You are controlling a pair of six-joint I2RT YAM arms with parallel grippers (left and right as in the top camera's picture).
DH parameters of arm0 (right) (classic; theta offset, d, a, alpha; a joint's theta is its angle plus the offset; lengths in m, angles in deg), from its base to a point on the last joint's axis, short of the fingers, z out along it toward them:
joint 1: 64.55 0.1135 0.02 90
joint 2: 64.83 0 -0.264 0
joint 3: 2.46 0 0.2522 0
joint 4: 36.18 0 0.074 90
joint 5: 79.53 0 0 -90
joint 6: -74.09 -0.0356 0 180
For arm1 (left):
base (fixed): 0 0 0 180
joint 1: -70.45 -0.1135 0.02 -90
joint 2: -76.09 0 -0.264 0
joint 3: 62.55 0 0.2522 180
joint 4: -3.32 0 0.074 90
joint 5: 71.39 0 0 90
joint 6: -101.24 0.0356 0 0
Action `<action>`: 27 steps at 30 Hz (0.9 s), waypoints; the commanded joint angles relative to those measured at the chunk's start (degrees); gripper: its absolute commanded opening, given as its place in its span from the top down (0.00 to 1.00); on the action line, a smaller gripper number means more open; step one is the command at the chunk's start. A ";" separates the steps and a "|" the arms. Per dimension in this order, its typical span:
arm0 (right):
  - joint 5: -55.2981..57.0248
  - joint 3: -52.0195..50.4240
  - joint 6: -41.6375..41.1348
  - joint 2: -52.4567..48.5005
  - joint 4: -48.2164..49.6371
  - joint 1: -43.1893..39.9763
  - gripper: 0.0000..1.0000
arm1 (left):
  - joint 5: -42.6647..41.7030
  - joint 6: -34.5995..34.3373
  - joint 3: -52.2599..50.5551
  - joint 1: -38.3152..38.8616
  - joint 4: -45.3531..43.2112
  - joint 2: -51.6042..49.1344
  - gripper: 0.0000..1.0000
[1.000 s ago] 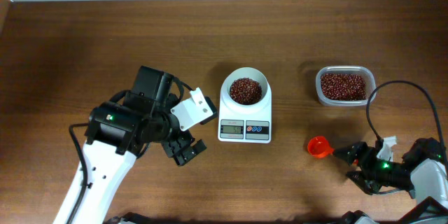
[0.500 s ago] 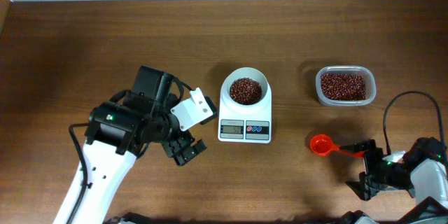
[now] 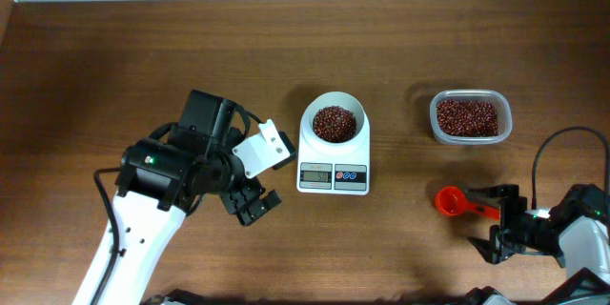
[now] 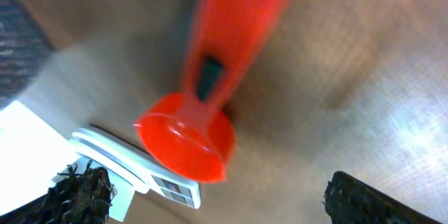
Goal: Scoop and weigh 50g on scale
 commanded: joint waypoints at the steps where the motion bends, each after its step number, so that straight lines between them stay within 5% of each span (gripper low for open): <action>1: -3.32 2.49 8.87 1.86 0.09 -0.22 0.01 | -0.02 0.90 -0.13 -0.35 0.09 -0.09 0.01; 4: -8.66 8.79 14.69 6.49 -0.13 -0.22 0.01 | -0.02 0.90 -0.13 -0.35 0.09 -0.09 0.01; 16: -13.57 23.21 13.79 22.60 -0.17 -0.20 0.01 | -0.02 0.90 -0.13 -0.35 0.09 -0.09 0.01; 27: -13.92 23.21 12.55 17.88 -0.42 -0.22 0.01 | -0.02 0.90 -0.13 -0.35 0.09 -0.09 0.01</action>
